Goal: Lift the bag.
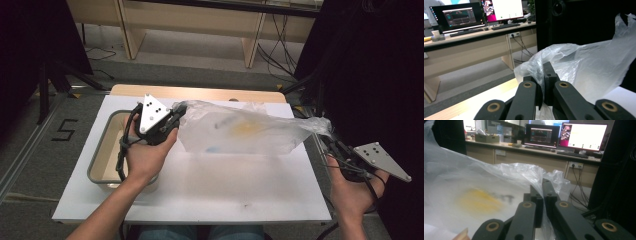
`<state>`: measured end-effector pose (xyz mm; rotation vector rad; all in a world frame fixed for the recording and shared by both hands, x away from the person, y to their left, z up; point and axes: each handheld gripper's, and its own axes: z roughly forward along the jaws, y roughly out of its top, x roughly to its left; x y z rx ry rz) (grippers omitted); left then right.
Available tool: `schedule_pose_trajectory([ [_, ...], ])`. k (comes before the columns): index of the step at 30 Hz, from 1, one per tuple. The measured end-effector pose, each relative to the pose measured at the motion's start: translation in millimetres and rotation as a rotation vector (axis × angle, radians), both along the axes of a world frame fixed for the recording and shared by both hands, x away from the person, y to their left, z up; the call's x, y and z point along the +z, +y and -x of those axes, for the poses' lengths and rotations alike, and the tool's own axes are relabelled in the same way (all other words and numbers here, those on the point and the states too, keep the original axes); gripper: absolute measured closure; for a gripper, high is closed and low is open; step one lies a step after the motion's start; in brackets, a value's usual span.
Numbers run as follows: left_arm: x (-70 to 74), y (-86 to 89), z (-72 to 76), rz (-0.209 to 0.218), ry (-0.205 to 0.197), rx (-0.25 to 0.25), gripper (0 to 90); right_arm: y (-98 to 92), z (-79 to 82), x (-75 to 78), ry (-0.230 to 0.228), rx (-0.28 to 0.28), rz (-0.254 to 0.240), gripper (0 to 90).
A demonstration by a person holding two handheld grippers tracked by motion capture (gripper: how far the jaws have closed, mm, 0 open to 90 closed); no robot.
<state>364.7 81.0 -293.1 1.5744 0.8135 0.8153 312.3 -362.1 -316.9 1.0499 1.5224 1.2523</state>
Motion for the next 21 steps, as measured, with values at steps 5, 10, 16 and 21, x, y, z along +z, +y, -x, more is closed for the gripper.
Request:
schedule_pose_trajectory([
  [5, -5.1, -3.5, -11.9, -0.018, 0.014, 0.023, 89.2, 2.0, -9.7, -3.9, 0.010, -0.008, -0.001, 90.0],
  [10, -11.5, -6.7, -26.1, -0.026, 0.049, 0.036, 89.2, 1.9, -19.7, -12.2, 0.040, -0.014, -0.006, 90.0],
  [16, -20.2, -11.0, -40.8, -0.024, 0.087, 0.050, 89.2, 1.2, -28.8, -20.3, 0.066, -0.023, -0.012, 90.0],
  [21, -28.9, -13.6, -50.6, -0.025, 0.115, 0.061, 89.2, 3.3, -37.5, -28.3, 0.089, -0.025, -0.016, 90.0],
])
